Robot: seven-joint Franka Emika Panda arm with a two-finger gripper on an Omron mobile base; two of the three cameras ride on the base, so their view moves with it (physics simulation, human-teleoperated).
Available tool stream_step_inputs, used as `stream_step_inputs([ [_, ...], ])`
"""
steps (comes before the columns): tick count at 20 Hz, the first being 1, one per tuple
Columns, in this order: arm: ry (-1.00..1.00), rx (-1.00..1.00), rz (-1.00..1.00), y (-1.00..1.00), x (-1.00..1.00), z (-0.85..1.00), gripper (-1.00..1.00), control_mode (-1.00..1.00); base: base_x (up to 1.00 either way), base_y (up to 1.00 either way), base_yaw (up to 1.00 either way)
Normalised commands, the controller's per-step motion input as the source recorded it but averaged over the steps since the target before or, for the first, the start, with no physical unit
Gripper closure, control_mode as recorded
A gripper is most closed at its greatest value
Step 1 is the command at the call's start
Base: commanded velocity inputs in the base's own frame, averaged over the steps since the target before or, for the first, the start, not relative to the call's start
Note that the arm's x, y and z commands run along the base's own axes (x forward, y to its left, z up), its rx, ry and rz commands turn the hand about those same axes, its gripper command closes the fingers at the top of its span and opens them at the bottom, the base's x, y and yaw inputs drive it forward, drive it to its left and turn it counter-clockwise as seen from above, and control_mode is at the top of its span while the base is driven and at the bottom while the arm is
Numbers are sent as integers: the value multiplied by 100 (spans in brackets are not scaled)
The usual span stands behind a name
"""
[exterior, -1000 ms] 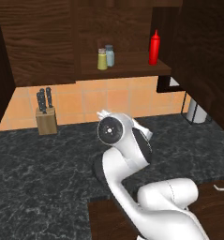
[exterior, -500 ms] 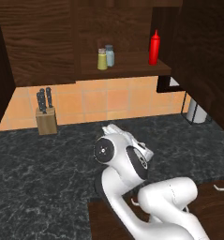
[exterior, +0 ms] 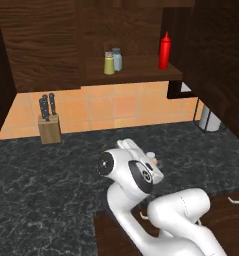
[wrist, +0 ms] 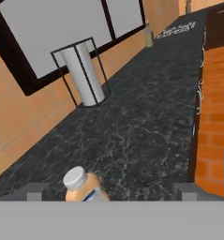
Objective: Put the shaker and condiment bottle from the counter next to their counterparts in the cabinet.
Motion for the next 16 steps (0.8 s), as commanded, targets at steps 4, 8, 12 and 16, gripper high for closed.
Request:
stream_step_inputs([
  [4,6,0,-12,-1,32,-36,-100,-100,0,0,0],
  [8,4,0,-11,-1,30,-36,-100,-100,0,0,0],
  [12,2,0,-12,0,30,-31,-100,-100,0,0,0],
  [16,0,0,-11,-4,16,-3,-100,-100,0,0,0],
])
